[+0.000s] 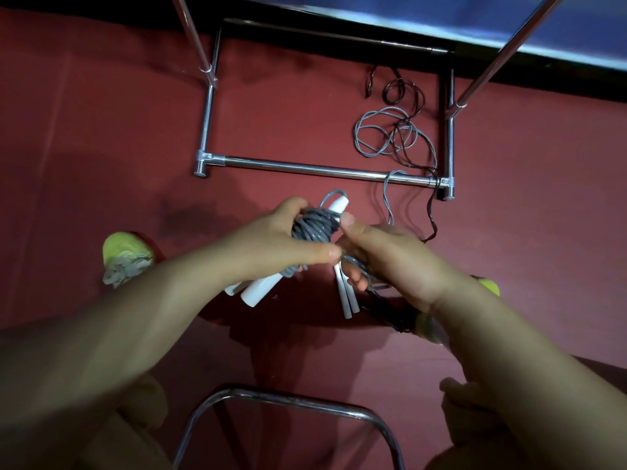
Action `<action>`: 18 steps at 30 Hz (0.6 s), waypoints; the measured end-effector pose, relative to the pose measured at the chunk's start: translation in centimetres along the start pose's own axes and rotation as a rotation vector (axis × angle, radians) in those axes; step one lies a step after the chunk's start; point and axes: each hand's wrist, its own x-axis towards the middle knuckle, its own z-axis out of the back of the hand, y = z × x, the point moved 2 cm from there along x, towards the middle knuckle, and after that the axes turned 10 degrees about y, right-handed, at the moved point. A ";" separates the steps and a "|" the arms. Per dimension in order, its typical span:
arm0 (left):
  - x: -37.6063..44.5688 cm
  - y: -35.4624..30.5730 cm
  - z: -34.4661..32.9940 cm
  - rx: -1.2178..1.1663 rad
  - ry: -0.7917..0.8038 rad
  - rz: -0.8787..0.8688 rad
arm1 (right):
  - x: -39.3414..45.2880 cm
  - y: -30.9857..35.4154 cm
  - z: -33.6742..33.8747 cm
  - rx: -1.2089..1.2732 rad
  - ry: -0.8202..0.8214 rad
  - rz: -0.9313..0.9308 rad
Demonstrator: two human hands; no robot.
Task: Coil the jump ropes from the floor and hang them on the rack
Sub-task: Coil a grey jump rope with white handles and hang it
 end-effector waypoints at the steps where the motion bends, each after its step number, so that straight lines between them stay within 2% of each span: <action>1: 0.1 0.0 -0.1 -0.072 0.008 -0.001 | 0.0 -0.1 0.0 0.008 -0.007 -0.009; 3: 0.4 0.2 -0.1 -0.229 -0.016 -0.003 | 0.1 0.0 0.1 0.061 -0.028 -0.015; 5: 0.3 0.1 0.0 -0.285 -0.010 -0.003 | 0.4 -0.1 0.3 0.110 -0.044 -0.014; 10: 0.1 -0.1 0.2 -0.263 0.037 0.014 | 0.5 -0.4 0.9 0.076 -0.051 -0.046; 14: 0.4 0.1 0.7 -0.227 0.058 0.023 | 0.2 -0.1 1.6 -0.047 -0.043 -0.048; 18: 0.3 0.3 0.4 -0.164 0.087 0.033 | 0.2 0.0 1.5 -0.109 0.048 -0.057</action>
